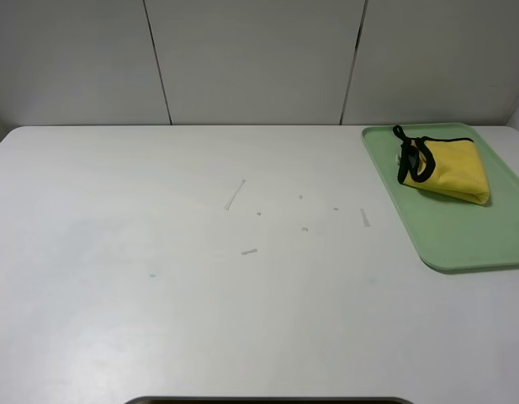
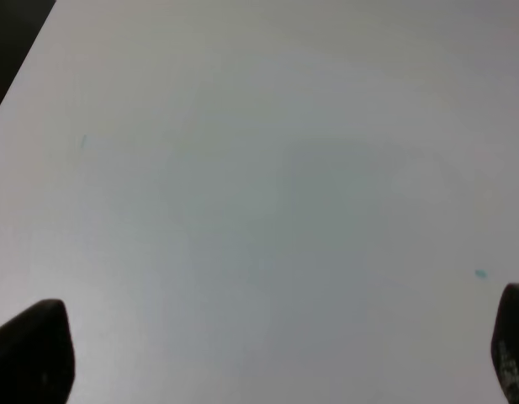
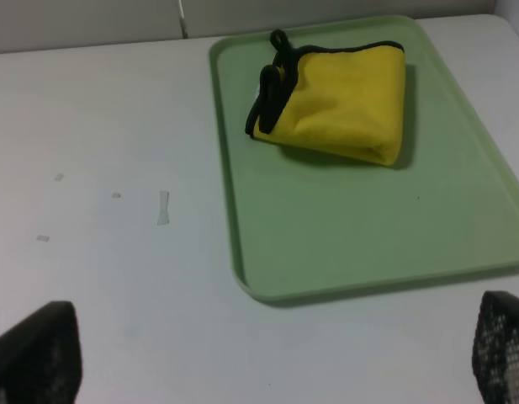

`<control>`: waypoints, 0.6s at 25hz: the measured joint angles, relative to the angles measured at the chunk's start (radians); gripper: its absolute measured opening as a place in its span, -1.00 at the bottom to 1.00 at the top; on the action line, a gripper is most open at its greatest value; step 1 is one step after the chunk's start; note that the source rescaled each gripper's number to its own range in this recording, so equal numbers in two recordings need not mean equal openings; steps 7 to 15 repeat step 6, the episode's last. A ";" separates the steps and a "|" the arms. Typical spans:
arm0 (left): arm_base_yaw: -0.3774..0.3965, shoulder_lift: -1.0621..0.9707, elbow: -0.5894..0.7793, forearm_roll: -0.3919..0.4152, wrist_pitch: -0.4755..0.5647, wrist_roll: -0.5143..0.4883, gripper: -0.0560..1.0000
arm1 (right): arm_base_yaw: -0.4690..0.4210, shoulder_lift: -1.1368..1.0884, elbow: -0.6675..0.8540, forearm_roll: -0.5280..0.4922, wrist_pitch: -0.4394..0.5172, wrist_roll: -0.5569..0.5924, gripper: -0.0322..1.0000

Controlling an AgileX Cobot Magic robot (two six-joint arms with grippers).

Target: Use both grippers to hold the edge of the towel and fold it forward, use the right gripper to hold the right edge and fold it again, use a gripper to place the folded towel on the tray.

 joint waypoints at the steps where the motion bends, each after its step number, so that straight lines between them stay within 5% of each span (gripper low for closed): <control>1: 0.000 0.000 0.000 0.000 0.000 0.000 1.00 | 0.000 0.000 0.000 0.000 0.000 0.000 1.00; 15: 0.000 0.000 0.000 0.000 0.000 0.000 1.00 | 0.000 0.000 0.000 0.000 0.000 0.001 1.00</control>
